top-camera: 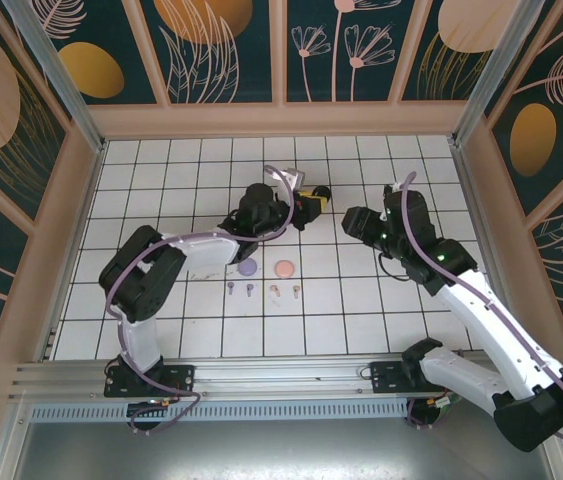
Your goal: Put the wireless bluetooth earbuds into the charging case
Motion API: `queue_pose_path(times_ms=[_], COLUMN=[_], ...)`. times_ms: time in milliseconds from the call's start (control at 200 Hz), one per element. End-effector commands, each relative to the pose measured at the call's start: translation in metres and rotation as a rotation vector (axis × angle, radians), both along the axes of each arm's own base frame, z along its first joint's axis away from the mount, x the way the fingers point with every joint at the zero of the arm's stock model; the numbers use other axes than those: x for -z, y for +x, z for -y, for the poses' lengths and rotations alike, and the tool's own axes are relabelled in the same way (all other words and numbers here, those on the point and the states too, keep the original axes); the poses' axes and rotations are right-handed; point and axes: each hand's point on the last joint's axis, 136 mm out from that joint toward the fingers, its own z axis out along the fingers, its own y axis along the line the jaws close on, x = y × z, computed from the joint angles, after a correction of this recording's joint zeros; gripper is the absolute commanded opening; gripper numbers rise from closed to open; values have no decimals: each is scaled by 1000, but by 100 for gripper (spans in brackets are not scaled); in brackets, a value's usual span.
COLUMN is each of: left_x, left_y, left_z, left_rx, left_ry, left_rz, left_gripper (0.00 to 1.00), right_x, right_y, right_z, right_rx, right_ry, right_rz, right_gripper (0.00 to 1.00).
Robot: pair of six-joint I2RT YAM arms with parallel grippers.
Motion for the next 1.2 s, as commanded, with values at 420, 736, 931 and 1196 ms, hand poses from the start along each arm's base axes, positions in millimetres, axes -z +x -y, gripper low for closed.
queue_pose_path(times_ms=[420, 736, 931, 1196], left_x=[109, 146, 160, 168], left_y=[25, 30, 29, 30], left_z=[12, 13, 6, -3], left_rx=[-181, -223, -247, -280], left_ry=[47, 144, 216, 284], left_rz=[-611, -696, -707, -702], left_gripper=[0, 0, 6, 22], right_x=[-9, -9, -13, -19], right_y=[5, 3, 3, 3], right_z=[6, 9, 12, 14], right_rx=[43, 36, 40, 34], right_ry=[49, 35, 37, 40], right_rz=[61, 65, 79, 92], right_gripper=[63, 63, 63, 64])
